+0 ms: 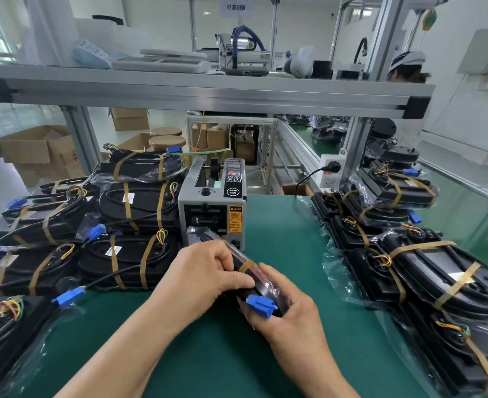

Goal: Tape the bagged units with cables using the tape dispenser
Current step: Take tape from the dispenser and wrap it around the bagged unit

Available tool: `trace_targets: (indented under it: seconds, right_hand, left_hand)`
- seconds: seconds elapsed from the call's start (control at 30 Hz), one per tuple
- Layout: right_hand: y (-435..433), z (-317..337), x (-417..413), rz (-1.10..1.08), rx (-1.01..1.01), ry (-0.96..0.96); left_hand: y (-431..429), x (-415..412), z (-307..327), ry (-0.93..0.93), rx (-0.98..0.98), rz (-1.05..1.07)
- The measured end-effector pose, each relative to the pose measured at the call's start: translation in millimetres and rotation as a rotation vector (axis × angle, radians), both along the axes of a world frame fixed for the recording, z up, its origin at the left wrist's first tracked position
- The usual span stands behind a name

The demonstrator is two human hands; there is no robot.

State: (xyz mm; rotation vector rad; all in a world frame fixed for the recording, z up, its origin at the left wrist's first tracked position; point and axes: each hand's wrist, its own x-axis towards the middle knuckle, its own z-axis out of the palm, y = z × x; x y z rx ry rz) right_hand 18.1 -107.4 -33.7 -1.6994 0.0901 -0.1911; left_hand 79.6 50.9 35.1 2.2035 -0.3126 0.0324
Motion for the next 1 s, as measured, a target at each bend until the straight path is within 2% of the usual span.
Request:
trace_targets:
  seconds: [0.13, 0.23, 0.3, 0.37, 0.43, 0.53, 0.6, 0.7, 0.8, 1.0]
  right_hand:
    - [-7.7, 9.2, -0.8, 0.068, -0.019, 0.019]
    - [-29.6, 31.1, 2.7, 0.261, -0.112, 0.046]
    - [-42.5, 51.6, 9.4, 0.337, -0.059, 0.008]
    - [-42.2, 70.2, 23.3, 0.324, -0.052, -0.028]
    - [-29.4, 82.5, 45.8, 0.283, -0.220, -0.025]
    - [-5.4, 88.9, 77.8, 0.365, -0.584, 0.092]
    - [3.4, 85.0, 86.2, 0.447, -0.685, 0.145]
    - [2.8, 77.1, 84.2, 0.487, -0.684, 0.144]
    - [-1.6, 77.1, 81.5, 0.439, -0.676, 0.130]
    - [-17.1, 72.4, 74.3, 0.297, -0.548, 0.188]
  left_hand:
    - [0.9, 0.0, -5.8, 0.009, -0.086, -0.034]
    - [2.9, -5.2, -13.3, 0.010, -0.131, -0.039]
    - [2.4, -9.9, -18.3, 0.019, -0.158, -0.048]
    - [-0.1, -13.4, -23.3, 0.021, -0.184, -0.053]
    - [-1.8, -14.0, -25.6, 0.036, -0.211, -0.044]
    - [4.3, -9.4, -21.2, 0.118, -0.226, -0.064]
    - [15.8, -2.2, -14.7, 0.222, -0.290, -0.044]
    - [30.5, 15.4, -7.5, 0.365, -0.514, 0.081]
    - [33.2, 43.2, -8.4, 0.420, -0.768, 0.326]
    - [14.7, 90.6, -18.7, 0.552, -0.910, 0.504]
